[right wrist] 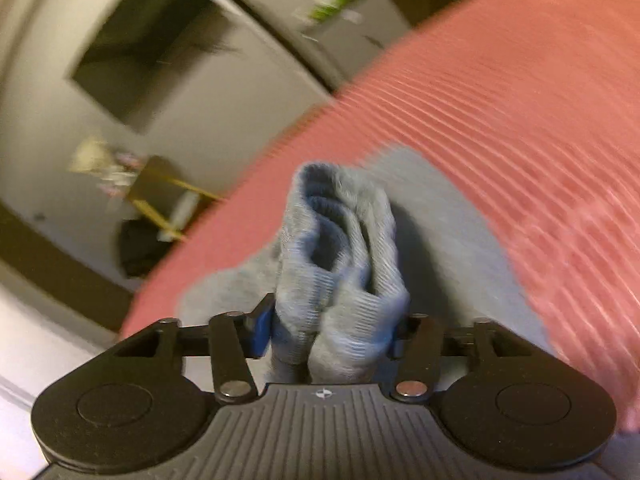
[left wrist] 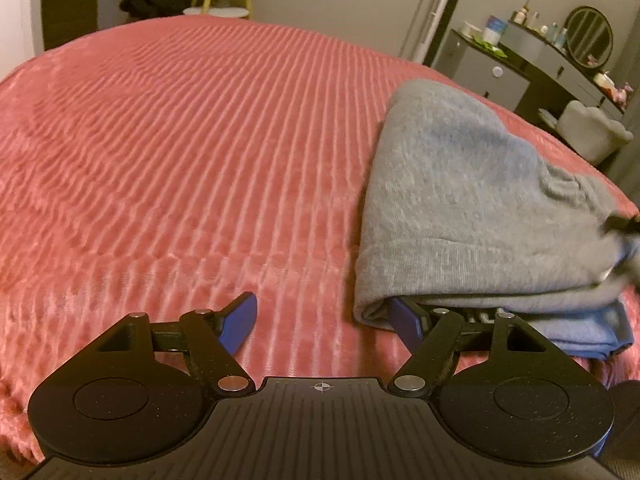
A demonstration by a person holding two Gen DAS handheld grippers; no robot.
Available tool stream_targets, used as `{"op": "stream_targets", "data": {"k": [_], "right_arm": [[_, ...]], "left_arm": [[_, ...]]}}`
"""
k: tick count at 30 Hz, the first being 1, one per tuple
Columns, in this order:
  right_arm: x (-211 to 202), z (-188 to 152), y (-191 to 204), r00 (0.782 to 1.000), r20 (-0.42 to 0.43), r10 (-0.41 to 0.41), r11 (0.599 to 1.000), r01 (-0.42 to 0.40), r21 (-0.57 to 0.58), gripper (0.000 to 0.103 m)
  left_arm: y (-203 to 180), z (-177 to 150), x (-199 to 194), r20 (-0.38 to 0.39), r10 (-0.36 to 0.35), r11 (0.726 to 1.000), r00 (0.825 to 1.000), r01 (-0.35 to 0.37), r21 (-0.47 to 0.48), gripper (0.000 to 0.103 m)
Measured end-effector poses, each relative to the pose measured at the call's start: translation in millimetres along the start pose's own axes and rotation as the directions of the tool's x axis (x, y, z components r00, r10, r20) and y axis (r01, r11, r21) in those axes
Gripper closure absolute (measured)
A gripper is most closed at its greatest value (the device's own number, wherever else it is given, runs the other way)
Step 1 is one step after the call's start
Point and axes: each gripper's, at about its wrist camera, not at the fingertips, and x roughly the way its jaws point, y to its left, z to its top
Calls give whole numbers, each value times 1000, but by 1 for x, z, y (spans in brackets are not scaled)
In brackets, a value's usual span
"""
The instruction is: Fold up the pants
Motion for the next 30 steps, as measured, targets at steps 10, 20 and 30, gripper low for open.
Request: {"op": "stream_targets", "data": {"k": [10,20,30], "right_arm": [[29,-15,-21,996,-40,74,994,-70,85,18],[23,-34,-13,1000,17,-3,997,4,-79,28],[27,-29,-27,999,21,47,999,-47,5,27]], "left_arm": [[-17,-3,5,3,-17,993,1000,17,114,24],[-15,-3,8,-6,35,994,999,-35,100,24],[-9,-4,6,-13,25,997,1000,-24,78,24]]}}
